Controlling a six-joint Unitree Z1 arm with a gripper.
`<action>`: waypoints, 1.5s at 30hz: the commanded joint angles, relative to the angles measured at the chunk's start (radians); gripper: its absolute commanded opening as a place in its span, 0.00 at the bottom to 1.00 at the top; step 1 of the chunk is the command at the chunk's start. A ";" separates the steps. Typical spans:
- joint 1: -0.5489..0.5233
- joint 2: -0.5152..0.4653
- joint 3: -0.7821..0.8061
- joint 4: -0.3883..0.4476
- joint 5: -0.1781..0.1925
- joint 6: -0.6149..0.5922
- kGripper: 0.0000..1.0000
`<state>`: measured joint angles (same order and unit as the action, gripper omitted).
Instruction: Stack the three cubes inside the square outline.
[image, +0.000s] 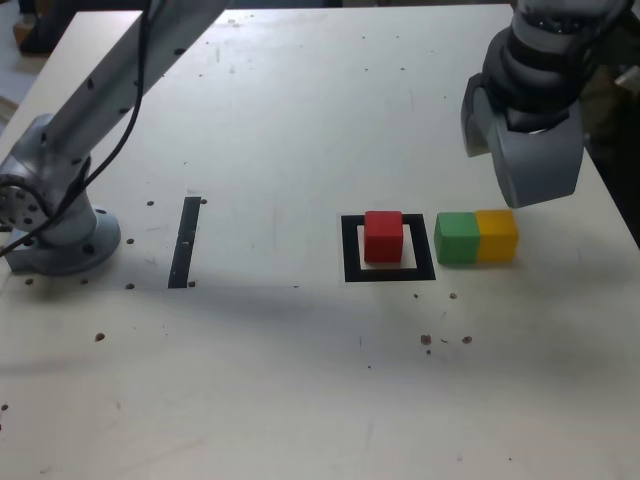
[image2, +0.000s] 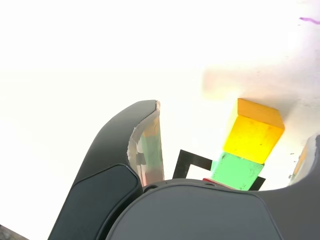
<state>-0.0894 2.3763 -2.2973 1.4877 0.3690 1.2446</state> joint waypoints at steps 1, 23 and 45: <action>-0.013 0.006 0.000 -0.006 -0.001 0.002 0.99; -0.045 0.118 -0.032 -0.036 -0.001 -0.032 0.97; -0.046 0.152 -0.067 -0.029 -0.022 -0.114 0.65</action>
<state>-0.1338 2.5227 -2.3599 1.4566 0.3483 1.1309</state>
